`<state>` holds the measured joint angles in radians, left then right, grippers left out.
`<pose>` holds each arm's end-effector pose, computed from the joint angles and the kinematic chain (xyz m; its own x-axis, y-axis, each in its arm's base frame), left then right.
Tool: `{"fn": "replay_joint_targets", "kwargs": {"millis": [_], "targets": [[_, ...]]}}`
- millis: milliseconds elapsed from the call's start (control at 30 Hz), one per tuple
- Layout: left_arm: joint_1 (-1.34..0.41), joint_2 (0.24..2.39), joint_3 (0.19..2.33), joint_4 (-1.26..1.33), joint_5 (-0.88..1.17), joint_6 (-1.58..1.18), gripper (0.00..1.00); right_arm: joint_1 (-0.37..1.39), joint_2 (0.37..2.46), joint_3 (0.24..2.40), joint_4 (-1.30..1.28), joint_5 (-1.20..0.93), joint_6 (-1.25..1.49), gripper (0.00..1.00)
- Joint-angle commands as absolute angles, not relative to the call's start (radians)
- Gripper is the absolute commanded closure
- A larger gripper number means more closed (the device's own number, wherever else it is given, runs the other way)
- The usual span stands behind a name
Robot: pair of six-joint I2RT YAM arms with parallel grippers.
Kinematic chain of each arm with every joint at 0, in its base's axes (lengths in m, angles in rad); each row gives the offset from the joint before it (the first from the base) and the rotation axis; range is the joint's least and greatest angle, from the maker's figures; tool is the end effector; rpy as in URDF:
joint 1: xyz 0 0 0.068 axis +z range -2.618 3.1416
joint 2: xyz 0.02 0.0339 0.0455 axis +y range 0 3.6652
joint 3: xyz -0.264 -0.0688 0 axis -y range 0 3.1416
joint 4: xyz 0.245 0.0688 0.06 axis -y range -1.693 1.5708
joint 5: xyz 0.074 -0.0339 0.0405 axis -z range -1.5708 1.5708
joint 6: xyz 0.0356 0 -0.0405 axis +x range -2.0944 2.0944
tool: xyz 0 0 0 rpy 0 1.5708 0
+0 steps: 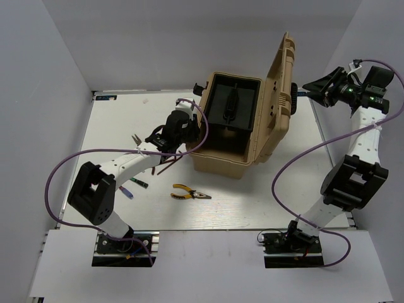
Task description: Sort the tools into containers
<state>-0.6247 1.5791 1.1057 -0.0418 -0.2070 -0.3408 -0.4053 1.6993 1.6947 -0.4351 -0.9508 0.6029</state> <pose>0.2982 -0.2060 0.2656 -0.5195 -0.0287 -0.8540 0.2691 0.9431 -0.1954 0.3650 -0.1251 0.3939 -0.5761 0.6057 -0.5489 -0.1470 0.5838 0.7985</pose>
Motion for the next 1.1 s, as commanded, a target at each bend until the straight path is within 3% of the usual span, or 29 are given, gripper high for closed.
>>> {"fn": "replay_joint_targets", "kwargs": {"millis": [0, 33, 67, 133, 167, 567, 1067], "targets": [[-0.609, 1.574, 1.060, -0.213, -0.249, -0.330, 0.85, -0.403, 1.615, 1.727, -0.505, -0.940, 0.471, 0.49], [-0.609, 1.574, 1.060, -0.213, -0.249, -0.330, 0.85, -0.406, 1.602, 1.720, -0.499, -0.948, 0.448, 0.67], [-0.609, 1.583, 1.060, -0.213, -0.239, -0.330, 0.85, -0.407, 1.576, 1.714, -0.489, -0.954, 0.425, 0.78], [-0.609, 1.583, 1.069, -0.213, -0.239, -0.330, 0.85, -0.407, 1.523, 1.692, -0.485, -0.933, 0.358, 0.97], [-0.609, 1.592, 1.069, -0.213, -0.239, -0.330, 0.85, -0.405, 1.459, 1.687, -0.491, -0.887, 0.339, 1.00], [-0.627, 1.601, 1.088, -0.213, -0.187, -0.330, 0.90, -0.405, 1.218, 1.608, -0.517, -0.913, 0.207, 1.00], [-0.667, 1.600, 1.136, -0.233, -0.143, -0.491, 1.00, -0.405, 1.149, 1.592, -0.529, -0.934, 0.227, 1.00]]}}
